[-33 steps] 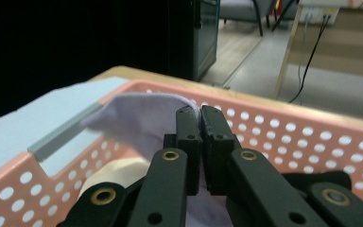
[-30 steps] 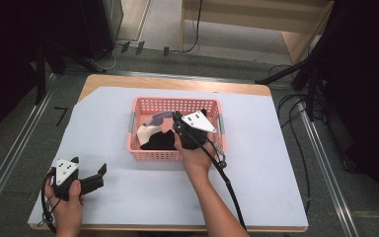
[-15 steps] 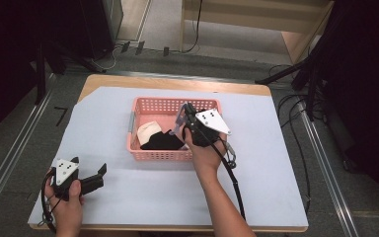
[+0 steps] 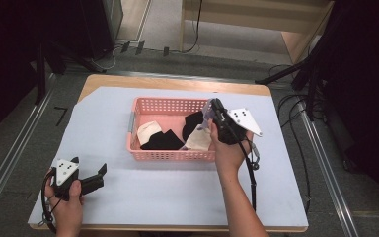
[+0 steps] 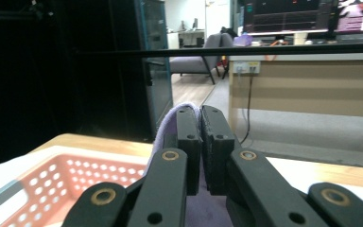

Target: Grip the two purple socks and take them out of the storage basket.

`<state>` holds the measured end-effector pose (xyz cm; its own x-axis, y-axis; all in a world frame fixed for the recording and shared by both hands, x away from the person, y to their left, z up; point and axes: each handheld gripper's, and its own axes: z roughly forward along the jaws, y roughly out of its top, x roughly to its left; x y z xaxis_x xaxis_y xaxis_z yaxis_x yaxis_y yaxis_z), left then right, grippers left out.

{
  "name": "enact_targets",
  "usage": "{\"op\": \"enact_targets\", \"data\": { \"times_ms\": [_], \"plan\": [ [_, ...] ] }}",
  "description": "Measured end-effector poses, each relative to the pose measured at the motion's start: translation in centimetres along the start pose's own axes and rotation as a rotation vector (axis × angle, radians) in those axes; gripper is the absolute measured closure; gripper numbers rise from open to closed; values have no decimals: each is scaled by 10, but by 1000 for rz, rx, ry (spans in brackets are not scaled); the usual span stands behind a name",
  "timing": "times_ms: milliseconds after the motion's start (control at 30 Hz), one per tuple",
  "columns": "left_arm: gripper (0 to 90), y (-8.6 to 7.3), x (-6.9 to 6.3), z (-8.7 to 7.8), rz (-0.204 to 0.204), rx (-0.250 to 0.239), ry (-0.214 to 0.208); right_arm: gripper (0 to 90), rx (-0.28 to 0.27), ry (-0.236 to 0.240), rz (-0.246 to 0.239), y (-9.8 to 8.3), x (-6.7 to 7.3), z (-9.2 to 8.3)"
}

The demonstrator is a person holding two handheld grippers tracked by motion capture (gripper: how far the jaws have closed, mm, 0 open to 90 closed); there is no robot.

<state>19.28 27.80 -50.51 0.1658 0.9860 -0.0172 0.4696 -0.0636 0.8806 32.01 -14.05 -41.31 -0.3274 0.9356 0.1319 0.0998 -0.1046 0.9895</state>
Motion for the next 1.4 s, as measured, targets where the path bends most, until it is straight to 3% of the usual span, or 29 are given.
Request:
{"op": "enact_targets", "data": {
  "times_ms": [167, 233, 333, 367, 567, 733, 967, 1000, 1100, 1200, 1333, 1400],
  "plan": [
    [66, 0, 0, 0, 2, -2, -2, 873, -11, -33, 11, 5, -17, -7],
    [66, 0, 0, 0, 3, 1, -2, 873, -21, -62, 11, 7, -32, -13],
    [66, 0, 0, 0, 7, 1, 2, 873, -23, -82, 18, 8, -42, -17],
    [66, 0, 0, 0, 7, 1, 3, 872, -25, -102, 25, 8, -53, -22],
    [66, 0, -1, 0, 9, -2, 5, 872, -20, -143, 43, 4, -73, -31],
    [66, 0, -1, 0, 10, -3, 6, 871, 18, -197, 55, -10, -94, -40],
    [66, 0, -1, 0, 10, -2, 6, 859, 87, -234, 43, -29, -108, -44],
    [66, 0, -1, 0, 9, -2, 6, 832, 122, -245, 46, -39, -113, -45],
    [66, 0, -1, 0, 9, -3, 4, 775, 149, -247, 49, -48, -116, -46],
    [66, 0, -1, 0, 8, -1, 5, 647, 208, -230, 98, -66, -120, -51],
    [66, 0, -1, 0, 8, 0, 7, 580, 214, -202, 112, -74, -119, -60],
    [66, 0, -1, 0, 10, 2, 5, 533, 215, -195, 88, -75, -116, -65]
  ]
}}
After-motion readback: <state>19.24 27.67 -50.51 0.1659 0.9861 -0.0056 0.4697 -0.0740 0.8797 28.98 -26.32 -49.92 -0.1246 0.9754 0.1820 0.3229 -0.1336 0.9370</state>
